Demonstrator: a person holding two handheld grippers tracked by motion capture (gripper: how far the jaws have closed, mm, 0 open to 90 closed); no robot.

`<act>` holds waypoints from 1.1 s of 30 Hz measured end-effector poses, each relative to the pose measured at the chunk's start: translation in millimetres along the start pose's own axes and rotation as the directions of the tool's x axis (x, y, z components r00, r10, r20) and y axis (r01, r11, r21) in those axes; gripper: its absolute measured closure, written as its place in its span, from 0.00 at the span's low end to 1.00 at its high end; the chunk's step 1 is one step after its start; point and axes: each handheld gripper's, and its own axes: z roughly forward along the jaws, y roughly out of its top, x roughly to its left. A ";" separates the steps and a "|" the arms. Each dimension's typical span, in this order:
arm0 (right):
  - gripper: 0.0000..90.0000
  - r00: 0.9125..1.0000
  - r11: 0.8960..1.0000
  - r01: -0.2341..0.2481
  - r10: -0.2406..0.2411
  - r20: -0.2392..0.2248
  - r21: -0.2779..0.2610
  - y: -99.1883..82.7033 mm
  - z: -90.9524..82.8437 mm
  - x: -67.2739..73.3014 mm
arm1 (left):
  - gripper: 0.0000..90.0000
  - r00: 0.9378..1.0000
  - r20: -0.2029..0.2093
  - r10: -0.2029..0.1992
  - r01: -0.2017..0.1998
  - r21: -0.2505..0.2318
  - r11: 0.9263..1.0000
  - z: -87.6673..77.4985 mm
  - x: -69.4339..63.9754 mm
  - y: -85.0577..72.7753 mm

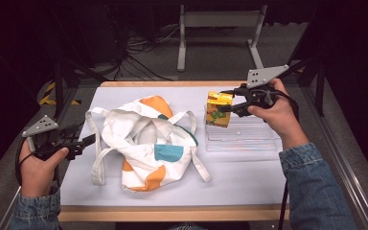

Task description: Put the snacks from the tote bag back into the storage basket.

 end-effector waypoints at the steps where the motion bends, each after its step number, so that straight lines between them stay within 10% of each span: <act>1: 0.56 1.000 1.000 -0.001 0.001 0.000 -0.001 -2.1 -0.9 -0.8 | 0.23 1.000 0.001 -0.001 0.001 0.001 1.000 0.3 -0.1 0.0; 33: 0.56 1.000 0.998 0.024 -0.024 -0.008 0.053 -63.1 11.3 -13.9 | 0.23 1.000 0.006 0.002 -0.002 0.006 1.000 3.7 -0.4 1.2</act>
